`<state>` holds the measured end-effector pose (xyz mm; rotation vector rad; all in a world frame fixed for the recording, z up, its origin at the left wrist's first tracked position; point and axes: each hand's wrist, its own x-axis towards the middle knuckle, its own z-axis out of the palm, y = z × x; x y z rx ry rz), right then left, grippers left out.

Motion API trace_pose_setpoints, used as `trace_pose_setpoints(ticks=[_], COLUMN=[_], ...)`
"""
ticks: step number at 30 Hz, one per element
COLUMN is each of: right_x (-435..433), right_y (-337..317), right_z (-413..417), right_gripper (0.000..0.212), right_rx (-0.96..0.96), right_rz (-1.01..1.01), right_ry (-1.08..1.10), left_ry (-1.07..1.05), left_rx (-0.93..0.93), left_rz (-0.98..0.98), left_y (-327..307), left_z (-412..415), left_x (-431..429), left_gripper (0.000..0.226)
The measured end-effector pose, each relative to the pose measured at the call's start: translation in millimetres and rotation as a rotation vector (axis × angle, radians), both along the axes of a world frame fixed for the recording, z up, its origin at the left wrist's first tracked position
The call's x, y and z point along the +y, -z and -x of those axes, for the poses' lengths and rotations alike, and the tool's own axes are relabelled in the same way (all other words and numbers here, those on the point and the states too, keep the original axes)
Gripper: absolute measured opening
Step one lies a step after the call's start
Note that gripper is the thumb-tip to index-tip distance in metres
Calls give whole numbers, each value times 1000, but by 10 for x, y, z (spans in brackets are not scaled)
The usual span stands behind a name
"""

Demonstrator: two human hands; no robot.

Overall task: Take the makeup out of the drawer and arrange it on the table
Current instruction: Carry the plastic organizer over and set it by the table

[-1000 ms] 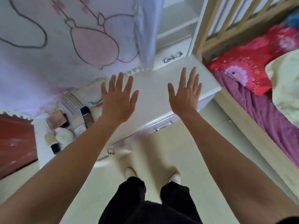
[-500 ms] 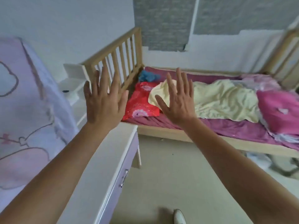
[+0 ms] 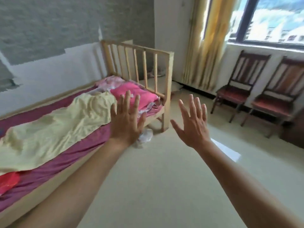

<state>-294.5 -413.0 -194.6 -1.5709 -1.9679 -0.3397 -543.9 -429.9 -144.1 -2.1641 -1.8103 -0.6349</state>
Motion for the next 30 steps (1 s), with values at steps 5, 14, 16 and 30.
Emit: trace_pose_setpoints(ticks=[5,14,16,30], right_x=[307,1009,1307,2859], right_y=[30,236,440,366], right_z=[-1892,-4124,-4435,-7236], right_gripper=[79,83,84,86], right_rx=[-12,27,56,101], right_rz=[50,97,133,112], right_ry=[289,571,616,979], left_ry=[233,524,568,980], left_rx=[-42,-33,-34,-21], left_rz=[19,64,82,175], left_y=[136,387,538,520], left_z=[-1870,-4225,-4588,-8212], left_x=[895,2217,2587,5124], left_gripper=[65,69,70,73])
